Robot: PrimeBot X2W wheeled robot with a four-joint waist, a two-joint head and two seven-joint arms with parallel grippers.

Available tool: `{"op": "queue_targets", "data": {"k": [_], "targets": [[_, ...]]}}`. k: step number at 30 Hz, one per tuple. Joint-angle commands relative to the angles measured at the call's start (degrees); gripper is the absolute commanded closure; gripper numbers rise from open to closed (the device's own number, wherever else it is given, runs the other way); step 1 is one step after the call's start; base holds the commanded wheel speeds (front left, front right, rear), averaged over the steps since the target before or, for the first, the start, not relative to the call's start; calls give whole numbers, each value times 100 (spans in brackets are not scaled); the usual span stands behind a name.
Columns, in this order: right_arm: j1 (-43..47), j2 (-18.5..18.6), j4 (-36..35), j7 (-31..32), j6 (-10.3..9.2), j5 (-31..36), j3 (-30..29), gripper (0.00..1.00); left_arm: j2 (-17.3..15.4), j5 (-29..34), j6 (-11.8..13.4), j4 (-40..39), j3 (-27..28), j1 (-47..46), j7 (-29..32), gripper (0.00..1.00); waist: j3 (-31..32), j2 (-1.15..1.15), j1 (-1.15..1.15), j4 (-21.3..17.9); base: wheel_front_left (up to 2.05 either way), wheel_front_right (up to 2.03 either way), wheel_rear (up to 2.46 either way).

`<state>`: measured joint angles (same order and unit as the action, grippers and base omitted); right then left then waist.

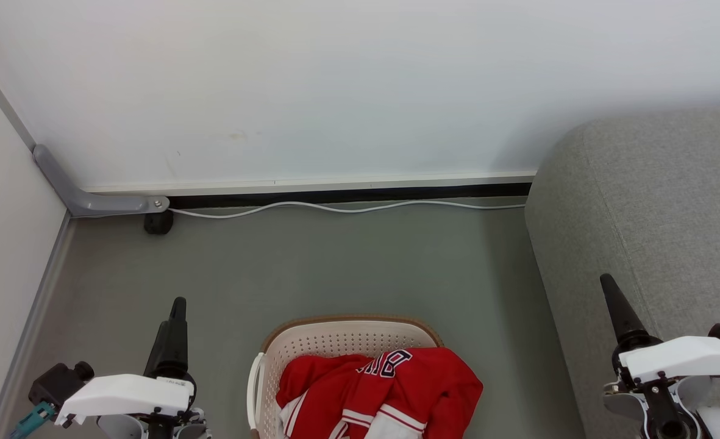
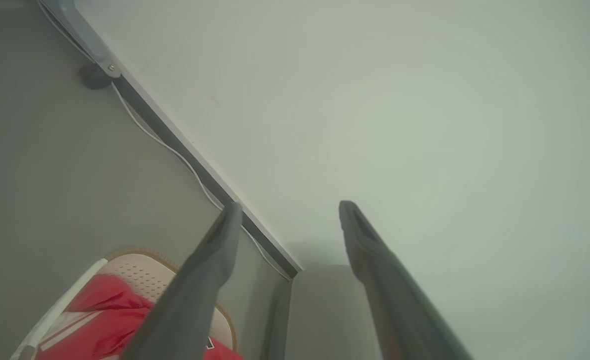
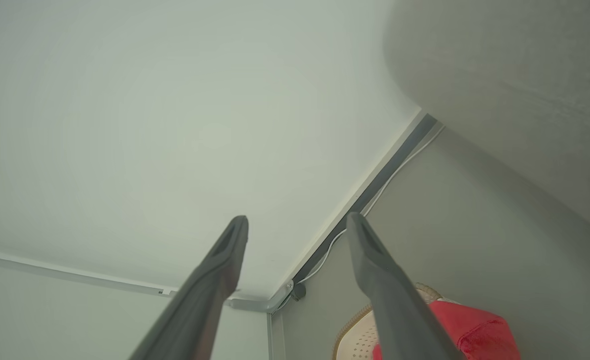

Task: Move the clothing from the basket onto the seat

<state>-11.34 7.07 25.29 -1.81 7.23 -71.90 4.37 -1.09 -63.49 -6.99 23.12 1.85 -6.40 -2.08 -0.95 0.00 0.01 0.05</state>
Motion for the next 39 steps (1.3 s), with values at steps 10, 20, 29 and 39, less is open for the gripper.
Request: {"op": "queue_targets", "data": {"k": [10, 20, 29, 39], "targets": [[-562, 218, 76, -256, 21, 714, 267, 0, -87, 1028, -24, -44, -16, -530, -228, 0, -40, 0, 0, 3, 0, 0, 0], [-786, 316, 231, -407, 22, 1264, 458, 0, -99, 1853, -28, 43, 0, -725, -379, 0, -90, 0, 0, -2, 0, 0, 0], [-967, 427, 378, -558, 22, 1780, 657, 0, -109, 2580, -32, 162, 39, -861, -530, 0, -120, 0, 0, -10, 0, 0, 0], [-1152, 556, 466, -727, 23, 2457, 847, 0, -122, 3331, 10, 263, -11, -988, -699, 0, -173, 0, -1, -16, 0, 0, 0]]}}
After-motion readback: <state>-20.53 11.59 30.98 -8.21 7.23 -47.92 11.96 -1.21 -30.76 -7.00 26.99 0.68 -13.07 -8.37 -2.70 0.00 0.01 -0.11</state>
